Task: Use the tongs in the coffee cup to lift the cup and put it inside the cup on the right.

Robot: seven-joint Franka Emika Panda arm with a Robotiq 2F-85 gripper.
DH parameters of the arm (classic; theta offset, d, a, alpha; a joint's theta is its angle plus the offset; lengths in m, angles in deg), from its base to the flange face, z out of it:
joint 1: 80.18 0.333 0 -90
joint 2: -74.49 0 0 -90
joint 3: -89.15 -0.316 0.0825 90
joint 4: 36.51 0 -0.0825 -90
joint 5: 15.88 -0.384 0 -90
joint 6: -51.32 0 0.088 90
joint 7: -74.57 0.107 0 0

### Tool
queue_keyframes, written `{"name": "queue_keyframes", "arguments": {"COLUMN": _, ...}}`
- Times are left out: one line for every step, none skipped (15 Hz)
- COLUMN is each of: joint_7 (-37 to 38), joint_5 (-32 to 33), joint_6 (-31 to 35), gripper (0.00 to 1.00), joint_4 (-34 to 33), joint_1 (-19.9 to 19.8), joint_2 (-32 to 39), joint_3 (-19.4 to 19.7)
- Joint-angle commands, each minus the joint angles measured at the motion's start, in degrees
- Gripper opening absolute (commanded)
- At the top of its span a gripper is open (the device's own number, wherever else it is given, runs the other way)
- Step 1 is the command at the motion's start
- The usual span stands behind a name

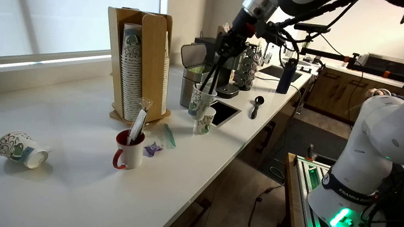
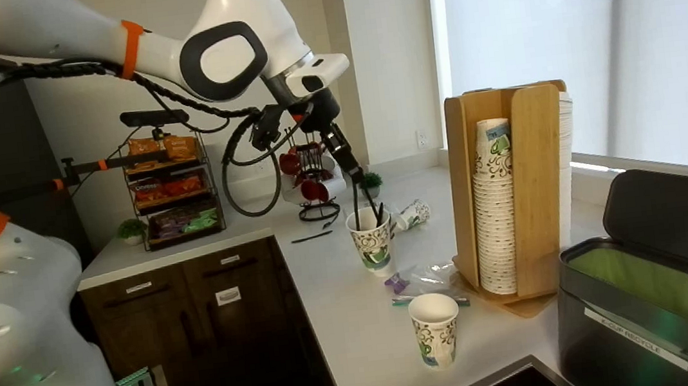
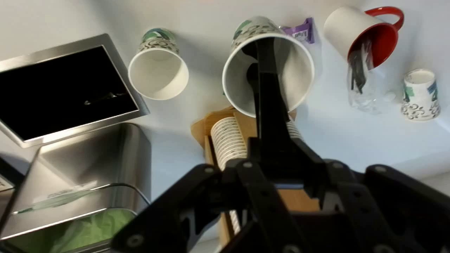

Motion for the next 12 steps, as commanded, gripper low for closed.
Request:
{"name": "queue_keyframes", "arguments": {"joint_7": 2.51, "joint_5": -0.45, "joint_6": -4.91, "gripper": 0.07, "joint_4": 0.94, "joint_1": -3.79, "joint_2": -3.98, "joint_3": 1.56}}
{"name": "queue_keyframes", "arguments": {"joint_7": 2.67, "joint_5": -0.60, "joint_6": -5.62, "gripper": 0.07, "joint_4": 0.86, "joint_1": -4.74, "joint_2": -4.31, "joint_3": 2.28}}
{"name": "queue_keyframes", "arguments": {"joint_7": 3.00, "joint_5": -0.74, "joint_6": -6.20, "gripper": 0.07, "joint_4": 0.98, "joint_1": -5.54, "joint_2": -4.73, "joint_3": 2.77}}
{"name": "queue_keyframes", "arguments": {"joint_7": 3.20, "joint_5": -0.75, "joint_6": -6.58, "gripper": 0.07, "joint_4": 0.96, "joint_1": -6.48, "joint_2": -5.20, "joint_3": 3.38}}
{"name": "queue_keyframes", "arguments": {"joint_7": 3.38, "joint_5": -0.89, "joint_6": -6.83, "gripper": 0.07, "joint_4": 0.82, "joint_1": -7.13, "joint_2": -5.11, "joint_3": 3.87}}
{"name": "queue_keyframes", "arguments": {"joint_7": 3.85, "joint_5": -0.43, "joint_6": -7.24, "gripper": 0.07, "joint_4": 0.57, "joint_1": -8.30, "joint_2": -5.33, "joint_3": 4.22}}
{"name": "queue_keyframes", "arguments": {"joint_7": 3.95, "joint_5": -0.30, "joint_6": -7.50, "gripper": 0.07, "joint_4": 0.39, "joint_1": -8.99, "joint_2": -5.32, "joint_3": 4.63}}
{"name": "queue_keyframes", "arguments": {"joint_7": 3.82, "joint_5": -0.19, "joint_6": -7.55, "gripper": 0.07, "joint_4": 0.08, "joint_1": -9.66, "joint_2": -5.10, "joint_3": 5.03}}
{"name": "queue_keyframes", "arguments": {"joint_7": 3.72, "joint_5": -0.30, "joint_6": -7.13, "gripper": 0.07, "joint_4": -0.25, "joint_1": -10.08, "joint_2": -4.49, "joint_3": 5.35}}
{"name": "queue_keyframes", "arguments": {"joint_7": 3.68, "joint_5": -0.39, "joint_6": -6.91, "gripper": 0.07, "joint_4": -0.74, "joint_1": -10.47, "joint_2": -3.72, "joint_3": 5.60}}
{"name": "queue_keyframes", "arguments": {"joint_7": 3.76, "joint_5": -0.30, "joint_6": -6.59, "gripper": 0.07, "joint_4": -1.17, "joint_1": -10.86, "joint_2": -2.99, "joint_3": 5.75}}
{"name": "queue_keyframes", "arguments": {"joint_7": 3.92, "joint_5": -0.30, "joint_6": -6.15, "gripper": 0.07, "joint_4": -1.76, "joint_1": -11.21, "joint_2": -2.14, "joint_3": 5.91}}
